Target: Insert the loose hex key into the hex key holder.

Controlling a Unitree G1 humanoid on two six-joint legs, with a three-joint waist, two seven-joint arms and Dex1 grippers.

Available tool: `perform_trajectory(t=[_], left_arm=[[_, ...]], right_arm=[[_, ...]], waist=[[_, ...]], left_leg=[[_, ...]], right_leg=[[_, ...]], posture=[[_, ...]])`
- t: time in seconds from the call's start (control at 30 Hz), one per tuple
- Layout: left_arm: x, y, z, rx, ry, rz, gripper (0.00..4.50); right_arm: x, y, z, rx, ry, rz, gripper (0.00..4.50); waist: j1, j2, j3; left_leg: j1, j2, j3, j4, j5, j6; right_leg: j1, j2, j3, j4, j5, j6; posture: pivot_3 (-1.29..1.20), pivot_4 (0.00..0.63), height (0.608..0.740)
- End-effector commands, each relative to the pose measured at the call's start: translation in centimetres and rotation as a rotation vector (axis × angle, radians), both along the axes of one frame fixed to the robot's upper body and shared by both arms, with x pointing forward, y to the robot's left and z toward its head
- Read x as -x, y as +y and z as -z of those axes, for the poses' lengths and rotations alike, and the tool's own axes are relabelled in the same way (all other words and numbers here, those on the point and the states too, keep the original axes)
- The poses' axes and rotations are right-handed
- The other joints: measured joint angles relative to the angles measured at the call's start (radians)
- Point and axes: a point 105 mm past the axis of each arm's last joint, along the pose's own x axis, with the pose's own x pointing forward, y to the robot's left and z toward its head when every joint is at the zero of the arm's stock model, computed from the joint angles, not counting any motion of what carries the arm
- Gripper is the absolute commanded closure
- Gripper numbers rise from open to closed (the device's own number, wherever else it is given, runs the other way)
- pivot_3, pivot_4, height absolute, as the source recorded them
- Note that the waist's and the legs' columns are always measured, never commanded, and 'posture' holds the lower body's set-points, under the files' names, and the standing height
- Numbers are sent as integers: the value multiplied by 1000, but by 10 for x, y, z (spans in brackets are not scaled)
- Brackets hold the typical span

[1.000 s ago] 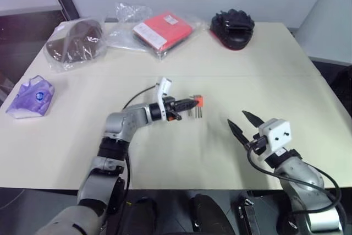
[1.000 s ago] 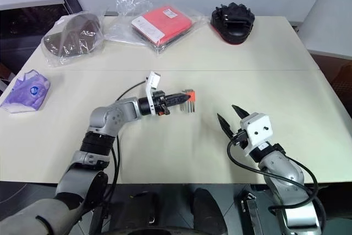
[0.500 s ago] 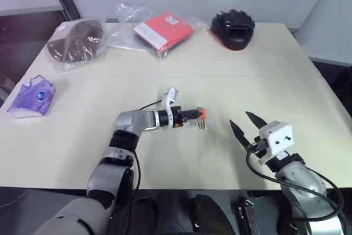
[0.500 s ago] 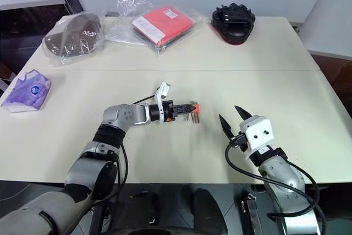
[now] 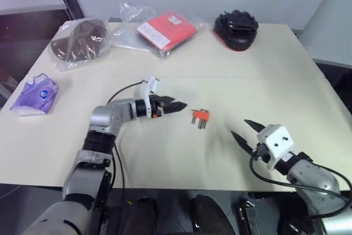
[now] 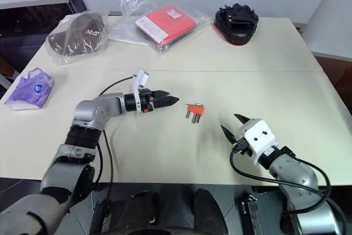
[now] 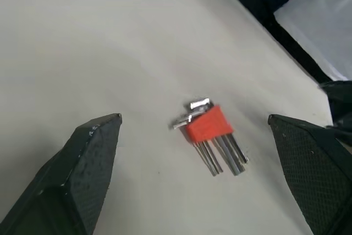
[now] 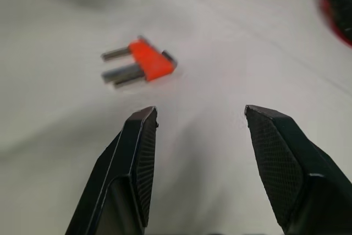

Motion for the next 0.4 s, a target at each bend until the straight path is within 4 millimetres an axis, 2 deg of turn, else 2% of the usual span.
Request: perform_trajectory(t=[0.03, 0.23, 0.4], left_arm=[[21, 12, -21, -95, -193, 122, 60], [51, 28, -23, -174, -243, 218, 60], [62, 35, -26, -194, -276, 217, 60]], right_arm=[[9, -12, -23, 120, 23, -82, 1865], [17, -22, -42, 159, 78, -149, 1865], [18, -25, -51, 153, 77, -152, 1865]], waist=[[-1, 0, 0], [5, 0, 0], [5, 0, 0]], left_leg=[[0, 0, 0, 0, 0, 0], [1, 1, -1, 0, 0, 0], [1, 1, -1, 0, 0, 0]], right_leg=[[0, 0, 0, 0, 0, 0], [2, 0, -1, -1, 0, 0], [3, 0, -1, -1, 0, 0]], posture=[[0, 150, 740], [0, 150, 740], [0, 150, 740]])
